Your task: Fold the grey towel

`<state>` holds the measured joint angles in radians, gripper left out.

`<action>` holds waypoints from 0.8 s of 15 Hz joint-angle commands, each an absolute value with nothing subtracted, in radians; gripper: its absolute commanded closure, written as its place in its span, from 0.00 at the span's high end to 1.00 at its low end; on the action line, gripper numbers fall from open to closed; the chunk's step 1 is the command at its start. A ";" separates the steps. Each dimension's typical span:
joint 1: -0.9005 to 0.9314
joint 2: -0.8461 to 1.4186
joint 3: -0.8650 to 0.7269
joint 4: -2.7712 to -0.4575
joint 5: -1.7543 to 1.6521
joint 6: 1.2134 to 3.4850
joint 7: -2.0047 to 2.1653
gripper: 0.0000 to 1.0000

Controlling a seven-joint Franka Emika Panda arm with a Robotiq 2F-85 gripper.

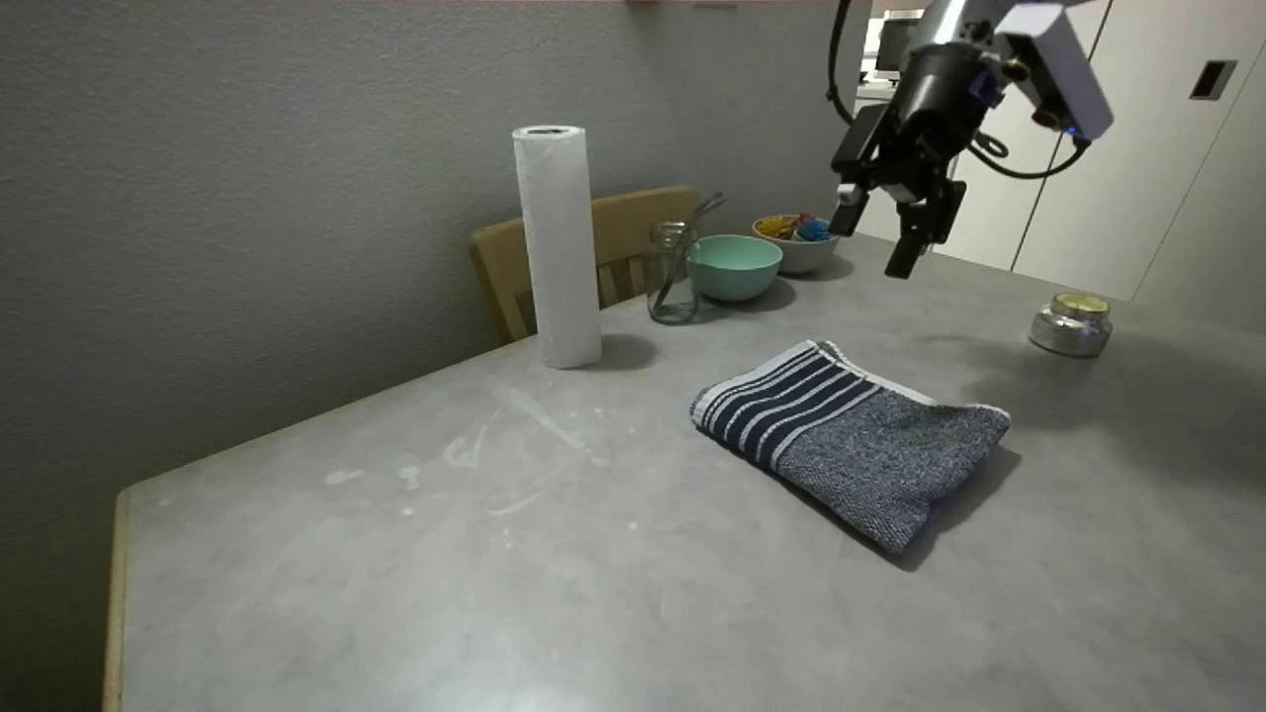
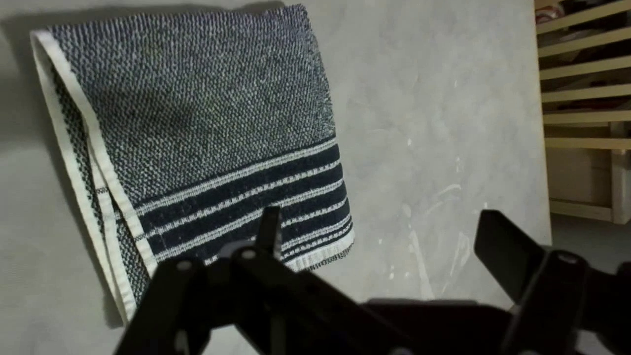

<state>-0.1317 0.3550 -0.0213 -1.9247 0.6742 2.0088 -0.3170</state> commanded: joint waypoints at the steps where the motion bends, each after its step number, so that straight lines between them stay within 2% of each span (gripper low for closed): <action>1: -0.053 0.231 -0.037 -1.978 0.500 2.051 -0.057 1.00; 5: -0.043 0.198 -0.005 -1.938 0.437 1.953 0.000 1.00; 12: -0.038 0.205 -0.004 -1.933 0.441 1.970 0.014 1.00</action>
<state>-0.0357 0.2044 -0.0063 -1.9346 0.4423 1.9718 0.0131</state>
